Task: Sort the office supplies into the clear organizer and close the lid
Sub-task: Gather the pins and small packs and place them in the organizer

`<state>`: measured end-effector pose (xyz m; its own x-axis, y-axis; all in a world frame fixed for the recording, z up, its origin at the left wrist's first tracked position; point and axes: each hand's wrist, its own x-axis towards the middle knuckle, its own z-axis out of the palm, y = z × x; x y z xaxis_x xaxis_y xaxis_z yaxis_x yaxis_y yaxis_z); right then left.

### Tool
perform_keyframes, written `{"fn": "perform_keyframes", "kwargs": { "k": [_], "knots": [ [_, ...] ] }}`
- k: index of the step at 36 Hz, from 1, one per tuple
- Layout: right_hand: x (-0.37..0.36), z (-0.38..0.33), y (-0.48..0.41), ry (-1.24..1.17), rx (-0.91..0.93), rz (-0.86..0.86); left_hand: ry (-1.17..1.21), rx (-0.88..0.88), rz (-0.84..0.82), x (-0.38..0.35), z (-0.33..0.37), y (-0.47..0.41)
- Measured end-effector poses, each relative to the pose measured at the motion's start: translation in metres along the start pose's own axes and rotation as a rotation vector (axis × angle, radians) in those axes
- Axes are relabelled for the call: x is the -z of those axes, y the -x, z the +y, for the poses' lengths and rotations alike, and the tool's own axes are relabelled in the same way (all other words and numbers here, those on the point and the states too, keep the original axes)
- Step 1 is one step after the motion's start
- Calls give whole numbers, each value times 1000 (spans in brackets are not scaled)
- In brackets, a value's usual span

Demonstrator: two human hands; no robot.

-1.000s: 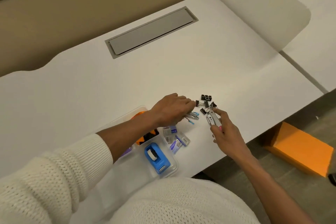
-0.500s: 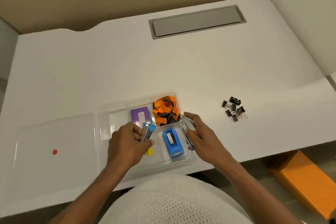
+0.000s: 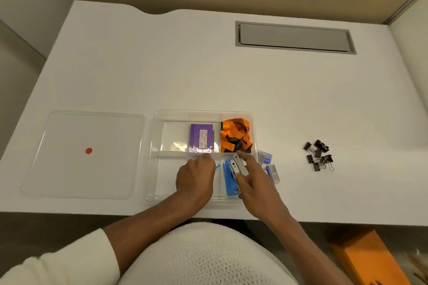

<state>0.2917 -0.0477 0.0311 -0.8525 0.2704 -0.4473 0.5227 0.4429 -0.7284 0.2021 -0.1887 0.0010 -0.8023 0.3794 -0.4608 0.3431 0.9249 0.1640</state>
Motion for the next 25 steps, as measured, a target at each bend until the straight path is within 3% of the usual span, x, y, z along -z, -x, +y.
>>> {"fn": "perform_keyframes", "kwargs": {
  "k": [9,17,25],
  "knots": [
    [-25,-5,4,142,55,25,217,35,54,31,-39,18],
    [-65,-36,-7,270,95,67,227,219,384,63,-111,12],
    [-115,-51,-29,337,11,208,302,270,230,54,-142,-8]
  ]
}}
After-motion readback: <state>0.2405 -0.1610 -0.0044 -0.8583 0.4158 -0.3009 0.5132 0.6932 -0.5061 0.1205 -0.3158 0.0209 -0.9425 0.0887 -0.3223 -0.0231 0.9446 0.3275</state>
